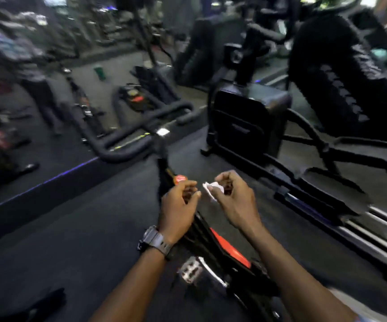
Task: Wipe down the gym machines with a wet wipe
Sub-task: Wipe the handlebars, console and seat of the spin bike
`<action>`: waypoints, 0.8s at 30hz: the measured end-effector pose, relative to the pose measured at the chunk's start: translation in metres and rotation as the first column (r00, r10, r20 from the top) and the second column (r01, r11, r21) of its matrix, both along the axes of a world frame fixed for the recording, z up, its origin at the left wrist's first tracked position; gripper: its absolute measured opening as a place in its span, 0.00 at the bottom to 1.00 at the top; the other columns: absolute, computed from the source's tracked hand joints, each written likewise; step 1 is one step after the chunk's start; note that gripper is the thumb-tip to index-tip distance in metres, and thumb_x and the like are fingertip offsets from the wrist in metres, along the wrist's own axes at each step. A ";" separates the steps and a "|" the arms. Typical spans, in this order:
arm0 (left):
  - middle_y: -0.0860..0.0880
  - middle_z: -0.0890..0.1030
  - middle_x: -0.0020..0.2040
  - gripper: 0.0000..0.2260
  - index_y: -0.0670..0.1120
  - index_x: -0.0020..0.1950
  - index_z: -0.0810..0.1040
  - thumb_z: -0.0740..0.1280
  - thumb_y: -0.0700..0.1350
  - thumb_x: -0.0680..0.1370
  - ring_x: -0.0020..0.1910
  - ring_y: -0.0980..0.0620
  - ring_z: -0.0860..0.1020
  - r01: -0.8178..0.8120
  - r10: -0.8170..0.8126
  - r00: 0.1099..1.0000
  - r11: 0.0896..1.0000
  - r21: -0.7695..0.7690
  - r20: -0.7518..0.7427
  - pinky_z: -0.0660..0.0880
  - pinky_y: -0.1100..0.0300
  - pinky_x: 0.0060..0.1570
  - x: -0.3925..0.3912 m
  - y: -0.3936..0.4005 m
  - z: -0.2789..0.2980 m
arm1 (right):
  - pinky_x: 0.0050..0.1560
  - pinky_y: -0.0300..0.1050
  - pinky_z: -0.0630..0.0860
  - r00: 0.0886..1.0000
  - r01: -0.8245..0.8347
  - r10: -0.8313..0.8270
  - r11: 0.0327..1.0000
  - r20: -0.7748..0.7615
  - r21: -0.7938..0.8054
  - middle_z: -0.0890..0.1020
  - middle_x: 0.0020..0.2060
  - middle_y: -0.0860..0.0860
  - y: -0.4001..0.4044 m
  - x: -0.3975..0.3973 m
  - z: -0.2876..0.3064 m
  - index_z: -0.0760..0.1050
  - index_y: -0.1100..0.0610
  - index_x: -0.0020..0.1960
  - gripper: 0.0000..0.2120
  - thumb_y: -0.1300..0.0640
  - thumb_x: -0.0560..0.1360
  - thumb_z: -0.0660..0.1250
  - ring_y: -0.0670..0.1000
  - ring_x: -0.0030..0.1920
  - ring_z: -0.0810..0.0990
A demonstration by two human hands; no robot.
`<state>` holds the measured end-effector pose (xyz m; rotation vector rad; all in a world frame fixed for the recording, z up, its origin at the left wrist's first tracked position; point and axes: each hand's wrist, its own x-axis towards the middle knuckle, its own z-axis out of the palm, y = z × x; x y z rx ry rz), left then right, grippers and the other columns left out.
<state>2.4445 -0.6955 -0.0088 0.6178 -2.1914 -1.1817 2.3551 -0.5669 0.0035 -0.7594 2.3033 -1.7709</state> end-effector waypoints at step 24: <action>0.52 0.83 0.44 0.12 0.54 0.49 0.77 0.63 0.36 0.80 0.38 0.57 0.82 -0.897 0.885 0.278 0.378 0.228 -0.374 0.75 0.64 0.44 0.483 -0.374 0.090 | 0.52 0.61 0.80 0.350 -0.896 0.936 0.347 0.042 -0.277 0.85 0.44 0.52 -0.537 0.430 0.066 0.81 0.54 0.47 0.07 0.55 0.69 0.72 0.57 0.47 0.84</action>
